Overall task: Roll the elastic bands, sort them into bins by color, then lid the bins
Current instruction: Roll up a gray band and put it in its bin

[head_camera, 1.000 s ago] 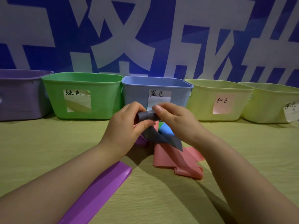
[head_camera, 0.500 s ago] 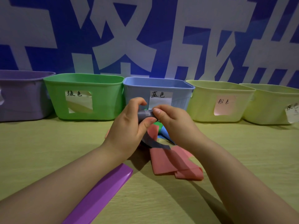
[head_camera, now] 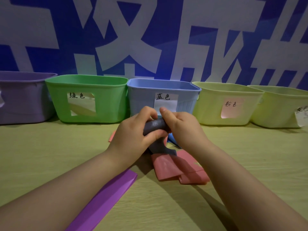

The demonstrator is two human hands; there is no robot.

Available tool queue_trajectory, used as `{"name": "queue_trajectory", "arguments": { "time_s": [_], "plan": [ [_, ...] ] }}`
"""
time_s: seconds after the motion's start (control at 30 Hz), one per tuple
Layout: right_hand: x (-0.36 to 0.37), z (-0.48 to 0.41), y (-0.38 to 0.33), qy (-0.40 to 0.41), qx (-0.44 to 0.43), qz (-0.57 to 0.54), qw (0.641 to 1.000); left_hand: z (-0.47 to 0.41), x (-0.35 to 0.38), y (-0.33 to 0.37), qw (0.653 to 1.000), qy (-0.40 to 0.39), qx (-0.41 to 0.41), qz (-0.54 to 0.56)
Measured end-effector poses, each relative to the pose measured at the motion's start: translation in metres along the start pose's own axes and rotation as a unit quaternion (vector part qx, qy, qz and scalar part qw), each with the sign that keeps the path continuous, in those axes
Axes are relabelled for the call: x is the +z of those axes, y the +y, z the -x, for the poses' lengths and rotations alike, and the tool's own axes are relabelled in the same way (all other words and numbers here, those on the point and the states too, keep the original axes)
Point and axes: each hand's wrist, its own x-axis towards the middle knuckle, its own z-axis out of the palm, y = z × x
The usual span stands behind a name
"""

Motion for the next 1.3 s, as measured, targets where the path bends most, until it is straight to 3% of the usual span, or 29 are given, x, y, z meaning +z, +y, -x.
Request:
{"name": "queue_trajectory", "arguments": {
  "time_s": [0.17,0.27,0.5,0.7,0.9,1.07,1.3],
  "plan": [
    [0.0030,-0.0034,0.0053,0.032,-0.022,-0.088,0.995,-0.0028,-0.0021,-0.0043,0.999,0.043,-0.016,0.007],
    [0.0041,-0.0039,0.0048,0.008,-0.044,-0.138,0.989,-0.0044,-0.0042,-0.0047,0.996,0.061,-0.048,0.036],
    [0.0028,-0.0046,0.0033,-0.030,-0.024,-0.113,0.993,-0.0044,-0.0035,-0.0021,0.993,0.029,-0.089,0.072],
    [0.0020,-0.0020,0.0040,-0.037,0.009,-0.059,0.998,-0.0056,-0.0012,-0.0080,0.999,0.029,-0.045,-0.003],
    [0.0012,-0.0028,0.0065,-0.020,0.003,-0.043,0.999,-0.0042,-0.0017,-0.0053,1.000,0.007,-0.017,0.012],
    [0.0040,-0.0050,0.0096,-0.024,-0.025,-0.126,0.991,-0.0062,-0.0028,-0.0095,0.997,0.035,-0.058,0.028],
    [0.0029,-0.0068,0.0061,0.005,-0.038,-0.044,0.998,-0.0047,0.0003,-0.0045,0.998,0.016,-0.056,0.021]
  ]
}}
